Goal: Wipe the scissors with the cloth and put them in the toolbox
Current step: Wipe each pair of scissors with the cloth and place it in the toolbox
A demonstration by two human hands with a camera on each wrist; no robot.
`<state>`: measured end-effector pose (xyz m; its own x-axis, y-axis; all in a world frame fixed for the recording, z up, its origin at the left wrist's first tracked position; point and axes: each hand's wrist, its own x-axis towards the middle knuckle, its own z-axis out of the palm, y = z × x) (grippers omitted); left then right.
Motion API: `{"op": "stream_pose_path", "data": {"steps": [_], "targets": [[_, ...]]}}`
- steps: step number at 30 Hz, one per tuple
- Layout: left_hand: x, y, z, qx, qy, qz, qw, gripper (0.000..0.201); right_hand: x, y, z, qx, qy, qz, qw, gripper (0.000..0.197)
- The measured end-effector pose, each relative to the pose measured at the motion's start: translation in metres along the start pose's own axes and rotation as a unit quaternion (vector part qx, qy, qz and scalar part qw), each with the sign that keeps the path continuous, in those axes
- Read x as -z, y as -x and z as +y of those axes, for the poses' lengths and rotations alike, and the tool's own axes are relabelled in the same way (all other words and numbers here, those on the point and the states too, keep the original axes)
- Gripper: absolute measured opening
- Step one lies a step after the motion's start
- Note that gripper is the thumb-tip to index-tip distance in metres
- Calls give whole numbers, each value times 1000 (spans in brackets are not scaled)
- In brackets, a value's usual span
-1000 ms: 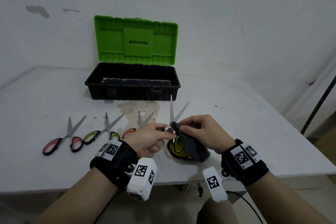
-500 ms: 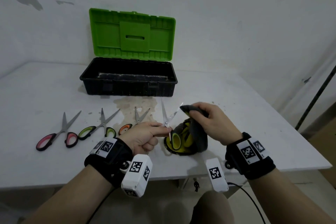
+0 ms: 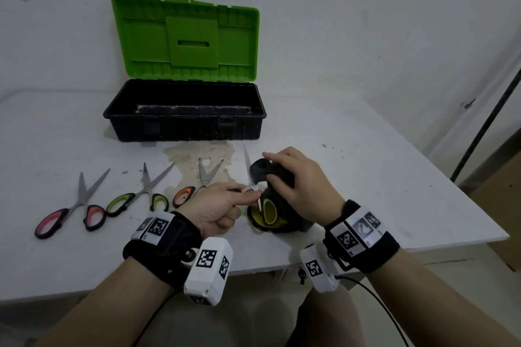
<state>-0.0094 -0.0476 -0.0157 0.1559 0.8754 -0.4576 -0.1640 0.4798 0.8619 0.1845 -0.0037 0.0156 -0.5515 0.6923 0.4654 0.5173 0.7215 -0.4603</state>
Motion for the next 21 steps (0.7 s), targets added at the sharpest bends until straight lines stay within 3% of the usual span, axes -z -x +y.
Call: {"op": "stream_pose_path", "data": {"steps": [4, 8, 13, 19, 21], "targets": [[-1, -1, -1, -3, 4, 3, 1000, 13, -5, 0, 6, 31, 7, -22, 999, 26], [-2, -3, -3, -9, 1, 17, 1000, 20, -6, 0, 6, 45, 12, -21, 999, 21], [-1, -7, -8, -12, -34, 41, 999, 49, -3, -4, 5, 44, 59, -17, 997, 13], [-4, -6, -15, -9, -29, 47, 998, 57, 17, -16, 25, -97, 76, 68, 990, 11], [-6, -5, -14, -11, -18, 46, 999, 59, 24, -14, 25, -105, 65, 110, 986, 11]]}}
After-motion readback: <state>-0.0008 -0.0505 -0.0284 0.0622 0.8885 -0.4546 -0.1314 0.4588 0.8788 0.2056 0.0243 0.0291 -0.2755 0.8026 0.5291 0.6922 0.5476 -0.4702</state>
